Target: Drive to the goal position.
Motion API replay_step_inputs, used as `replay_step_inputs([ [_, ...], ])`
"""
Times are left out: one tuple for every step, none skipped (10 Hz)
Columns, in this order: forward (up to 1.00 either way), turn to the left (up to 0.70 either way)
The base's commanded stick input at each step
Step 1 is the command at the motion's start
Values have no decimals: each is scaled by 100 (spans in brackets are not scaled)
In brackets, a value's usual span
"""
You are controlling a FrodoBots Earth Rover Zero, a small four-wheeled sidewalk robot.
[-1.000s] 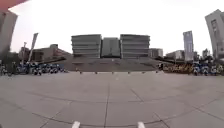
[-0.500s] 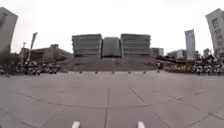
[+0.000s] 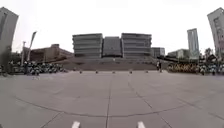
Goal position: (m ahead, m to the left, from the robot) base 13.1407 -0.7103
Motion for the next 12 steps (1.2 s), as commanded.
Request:
replay_step_inputs([
  [60, 0],
  [60, 0],
  [60, 0],
  [60, 0],
  [60, 0],
  [60, 0],
  [60, 0],
  [60, 0],
  [60, 0],
  [60, 0],
  [60, 0],
  [60, 0],
])
